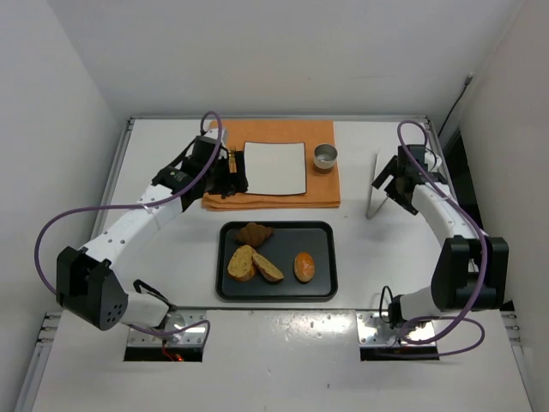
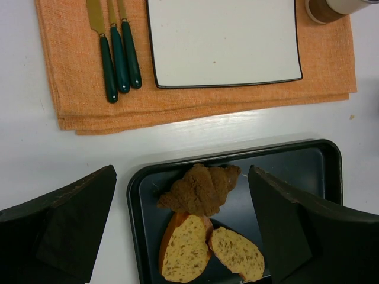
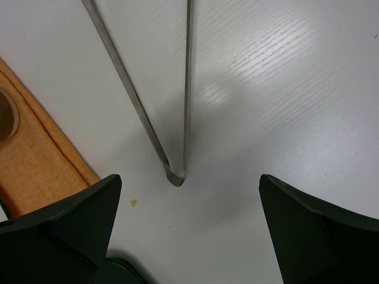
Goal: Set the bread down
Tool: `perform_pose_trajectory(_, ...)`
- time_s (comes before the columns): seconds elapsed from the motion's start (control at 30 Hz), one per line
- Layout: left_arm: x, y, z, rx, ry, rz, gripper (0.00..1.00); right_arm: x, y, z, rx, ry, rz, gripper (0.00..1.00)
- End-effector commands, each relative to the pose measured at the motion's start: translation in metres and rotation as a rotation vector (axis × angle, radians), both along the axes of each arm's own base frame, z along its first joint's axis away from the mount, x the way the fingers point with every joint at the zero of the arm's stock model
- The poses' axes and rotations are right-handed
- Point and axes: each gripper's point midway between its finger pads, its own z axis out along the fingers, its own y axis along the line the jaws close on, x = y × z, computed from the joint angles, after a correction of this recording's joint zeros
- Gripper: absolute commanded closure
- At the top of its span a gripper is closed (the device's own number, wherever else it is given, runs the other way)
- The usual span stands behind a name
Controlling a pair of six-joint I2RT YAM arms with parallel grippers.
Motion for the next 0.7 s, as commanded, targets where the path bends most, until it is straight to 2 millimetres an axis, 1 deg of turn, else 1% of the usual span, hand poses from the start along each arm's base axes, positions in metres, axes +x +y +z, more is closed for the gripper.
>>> perform_pose_trajectory(0.0,0.008,-0.003,0.018,-0.022,-0.05,0.009,0.0,0.0,-0.003,0.001,-0.024,-0.014,-0.021,0.0)
perform_pose_trajectory(0.07,0.008,-0.003,0.018,-0.022,-0.05,0.009,0.0,-0.003,-0.002,-0.003,-0.022,-0.002,-0.008,0.0)
perform_pose_trajectory(0.1,0.01,-0.004,0.022,-0.026,-0.058,0.009,0.0,-0.003,-0.002,-0.006,-0.021,0.007,-0.008,0.0)
perform_pose_trajectory(0.13,0.01,-0.002,0.022,-0.021,-0.061,0.016,0.0,-0.001,-0.002,-0.005,-0.027,-0.002,0.0,0.0)
perform_pose_trajectory(0.17,0.011,-0.003,0.018,-0.016,-0.051,0.016,0.0,-0.001,-0.003,-0.008,-0.032,0.01,0.007,0.0)
perform_pose_trajectory(0.23,0.011,-0.003,0.018,-0.016,-0.051,0.016,0.0,0.005,0.006,-0.013,-0.011,0.006,0.045,0.0)
perform_pose_trajectory(0.27,0.012,-0.001,0.018,-0.011,-0.054,0.023,0.0,0.006,0.009,-0.019,-0.002,0.019,0.064,0.0)
perform_pose_trajectory(0.3,0.012,-0.001,0.018,-0.011,-0.054,0.023,0.0,0.01,0.009,-0.015,-0.002,0.008,0.065,0.0)
perform_pose_trajectory(0.33,0.013,0.0,0.018,-0.006,-0.056,0.03,0.0,0.011,0.008,-0.02,-0.008,0.02,0.074,0.0)
perform_pose_trajectory(0.4,0.015,0.001,0.022,-0.003,-0.067,0.038,0.0,0.02,0.012,-0.021,0.003,0.005,0.108,0.0)
perform_pose_trajectory(0.43,0.013,0.003,0.021,0.007,-0.06,0.045,0.0,0.018,0.012,-0.029,-0.001,0.031,0.116,0.0)
perform_pose_trajectory(0.5,0.015,0.005,0.017,0.017,-0.055,0.054,0.0,0.03,0.016,-0.028,0.005,0.013,0.154,0.0)
perform_pose_trajectory(0.53,0.015,0.005,0.017,0.017,-0.055,0.054,0.0,0.032,0.017,-0.038,0.015,0.038,0.159,0.0)
perform_pose_trajectory(0.57,0.015,0.005,0.017,0.017,-0.055,0.054,0.0,0.035,0.017,-0.042,0.016,0.049,0.159,0.0)
perform_pose_trajectory(0.6,0.015,0.005,0.017,0.017,-0.055,0.054,0.0,0.039,0.015,-0.041,0.004,0.056,0.161,0.0)
perform_pose_trajectory(0.63,0.017,0.006,0.013,0.028,-0.048,0.062,0.0,0.038,0.015,-0.047,0.005,0.072,0.161,0.0)
perform_pose_trajectory(0.67,0.017,0.006,0.013,0.028,-0.048,0.062,0.0,0.047,0.015,-0.048,0.004,0.055,0.161,0.0)
